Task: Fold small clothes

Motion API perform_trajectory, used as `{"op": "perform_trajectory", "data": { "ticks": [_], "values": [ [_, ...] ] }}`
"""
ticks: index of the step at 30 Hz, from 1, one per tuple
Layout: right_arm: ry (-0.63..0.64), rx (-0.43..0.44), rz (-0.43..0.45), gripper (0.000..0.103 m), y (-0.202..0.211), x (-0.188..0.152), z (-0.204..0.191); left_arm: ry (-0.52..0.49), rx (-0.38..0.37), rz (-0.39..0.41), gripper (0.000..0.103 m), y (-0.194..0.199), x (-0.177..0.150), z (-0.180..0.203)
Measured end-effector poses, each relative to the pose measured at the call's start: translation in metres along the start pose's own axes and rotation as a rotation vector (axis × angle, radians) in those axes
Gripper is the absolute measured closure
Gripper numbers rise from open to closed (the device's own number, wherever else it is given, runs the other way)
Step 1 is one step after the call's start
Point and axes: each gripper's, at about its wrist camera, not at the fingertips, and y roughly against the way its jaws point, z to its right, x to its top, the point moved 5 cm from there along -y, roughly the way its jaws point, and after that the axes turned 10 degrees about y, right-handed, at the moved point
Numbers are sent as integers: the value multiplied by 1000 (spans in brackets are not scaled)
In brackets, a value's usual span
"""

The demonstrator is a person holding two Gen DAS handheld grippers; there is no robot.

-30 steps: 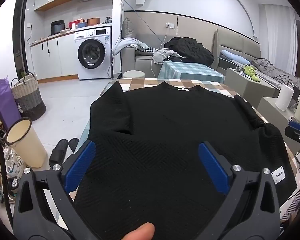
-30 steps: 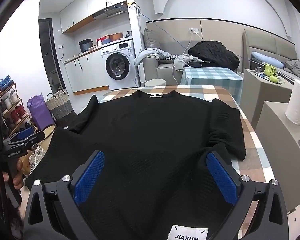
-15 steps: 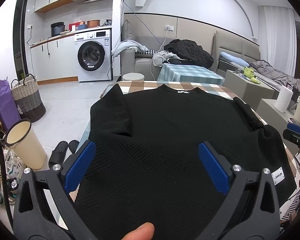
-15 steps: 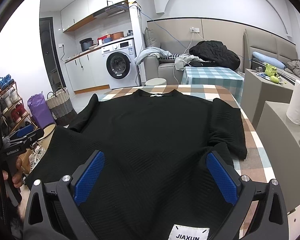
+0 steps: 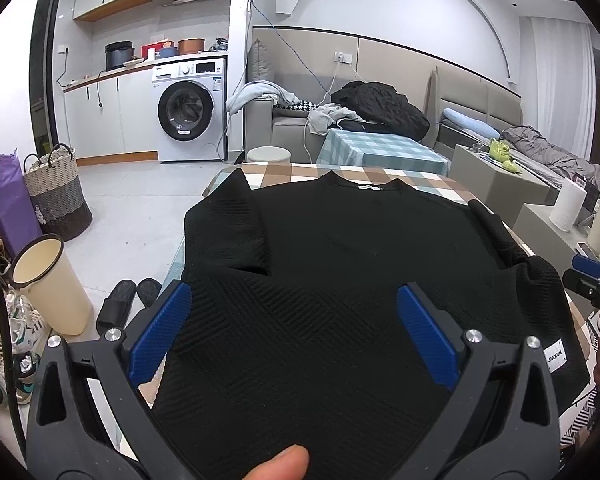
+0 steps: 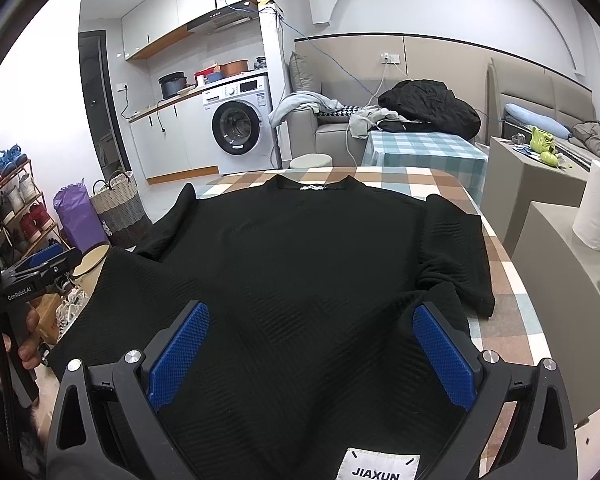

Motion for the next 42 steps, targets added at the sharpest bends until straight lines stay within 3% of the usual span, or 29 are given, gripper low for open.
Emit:
{"op": "perform_trajectory", "data": {
  "ticks": [23, 34, 42],
  "values": [
    [-27, -4, -16, 0, -4, -5, 2, -1, -7, -19, 1, -7, -2, -2],
    [-34, -16, -23, 0, -7, -8, 4, 28, 28, -35, 1, -17, -3, -14],
    [-40, -19, -29, 0, -9, -8, 6, -5, 27, -52, 1, -23, -7, -9]
  ]
}}
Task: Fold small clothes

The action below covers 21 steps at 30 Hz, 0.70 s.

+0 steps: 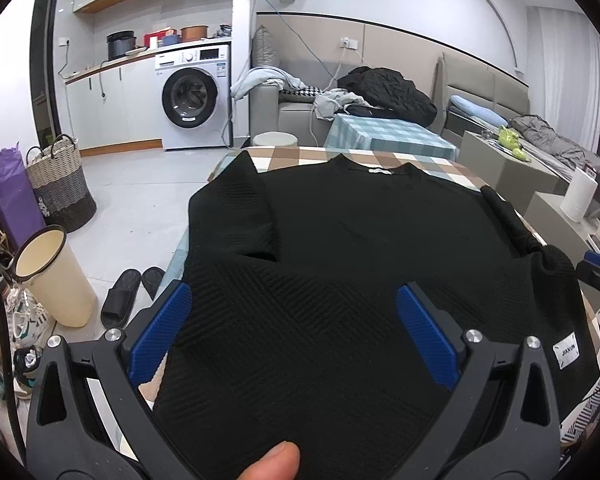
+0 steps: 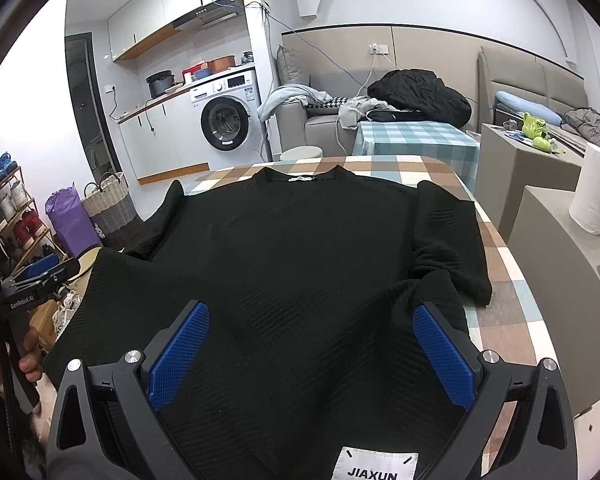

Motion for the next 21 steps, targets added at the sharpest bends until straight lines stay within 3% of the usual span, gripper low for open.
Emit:
{"op": "perform_trajectory", "data": {
  "ticks": [7, 10, 21],
  "values": [
    [-44, 15, 3, 0, 2, 0, 16, 9, -25, 32, 1, 4, 2, 2],
    [-63, 9, -6, 0, -1, -1, 28, -6, 6, 44, 1, 3, 3, -2],
    [-233, -22, -62, 0, -12, -5, 84, 31, 19, 15, 1, -16, 5, -24]
  ]
}}
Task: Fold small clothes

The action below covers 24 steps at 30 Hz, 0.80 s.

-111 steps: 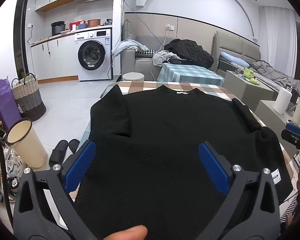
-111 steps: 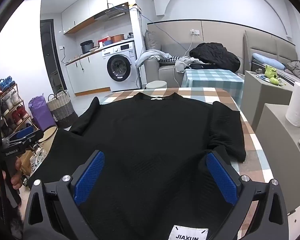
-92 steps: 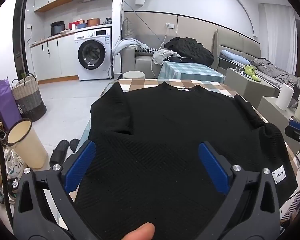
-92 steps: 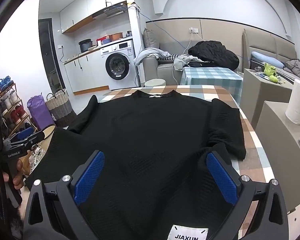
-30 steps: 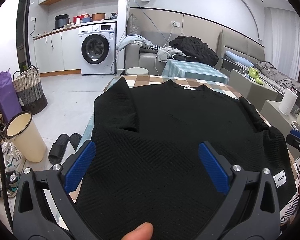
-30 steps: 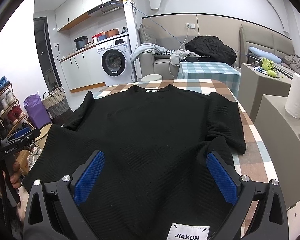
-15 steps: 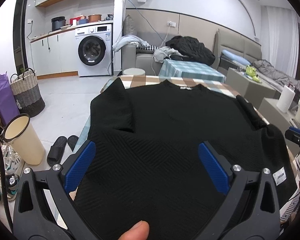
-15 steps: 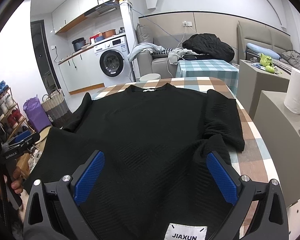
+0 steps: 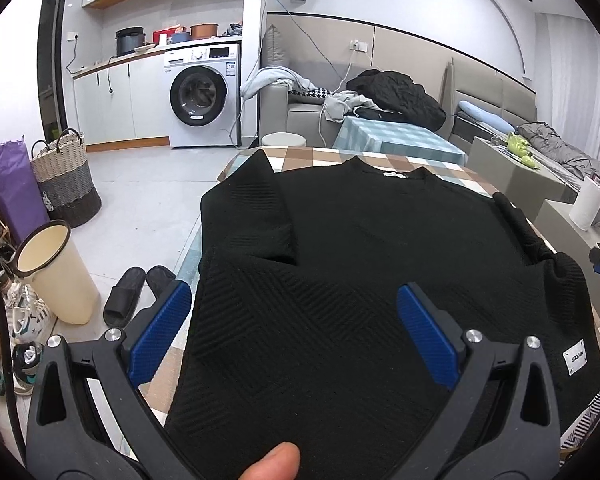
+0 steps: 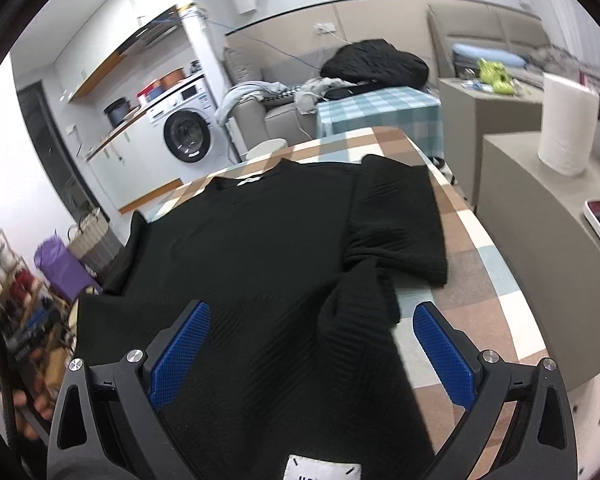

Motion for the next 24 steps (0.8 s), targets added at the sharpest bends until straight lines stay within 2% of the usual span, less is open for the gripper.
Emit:
{"op": "perform_trajectory", "data": {
  "ticks": [4, 13, 15, 17, 20, 24],
  "values": [
    [-66, -31, -21, 3, -6, 7, 24, -2, 6, 3, 1, -4, 4, -1],
    [-213, -64, -116, 26, -43, 16, 77, -15, 45, -17, 1, -27, 23, -8],
    [-229, -91, -135, 27, -52, 16, 87, -7, 43, -23, 1, -34, 28, -8],
    [-250, -108, -167, 39, -64, 14, 98, 4, 48, -23, 1, -43, 35, -10],
    [-273, -146, -210, 47, -78, 10, 112, 23, 42, -38, 1, -56, 41, -12],
    [-266, -140, -228, 56, -87, 9, 117, 23, 48, -49, 1, -73, 46, -11]
  ]
}}
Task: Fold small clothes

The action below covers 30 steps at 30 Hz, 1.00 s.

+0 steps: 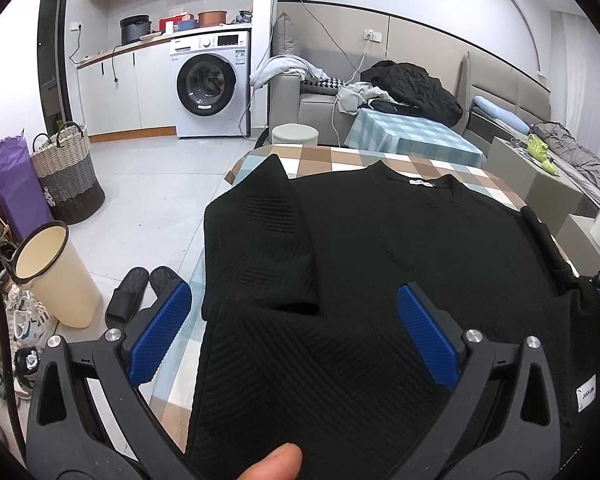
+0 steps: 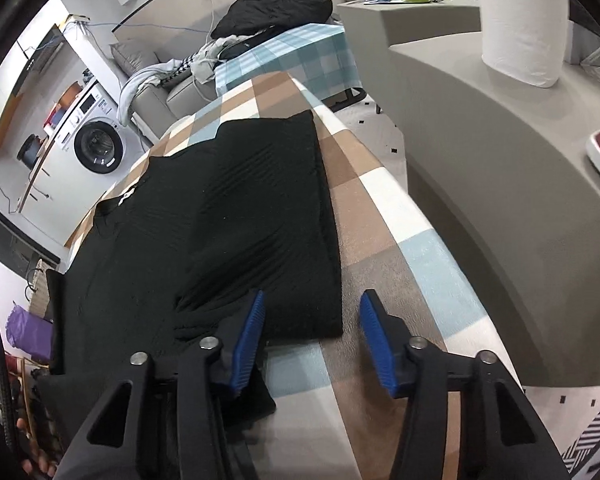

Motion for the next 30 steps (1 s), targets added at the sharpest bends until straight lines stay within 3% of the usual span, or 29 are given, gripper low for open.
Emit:
{"op": "perform_trajectory", "data": {
  "ticks": [8, 12, 17, 22, 27, 30],
  "values": [
    [66, -53, -15, 94, -11, 3, -7, -4, -17, -26, 1, -25, 4, 8],
    [45, -104, 73, 97, 11, 18, 1, 1, -21, -27, 1, -30, 6, 9],
    [54, -58, 197, 97, 46, 51, -14, 1, -20, -24, 1, -32, 10, 9],
    [169, 92, 239, 97, 50, 72, -87, 16, -30, -21, 1, -35, 13, 8],
    [368, 307, 165, 96, 30, 61, -179, 17, -24, -14, 1, -30, 11, 6],
    [454, 390, 121, 82, 30, 48, -204, 30, -19, -16, 1, -29, 8, 2]
  ]
}}
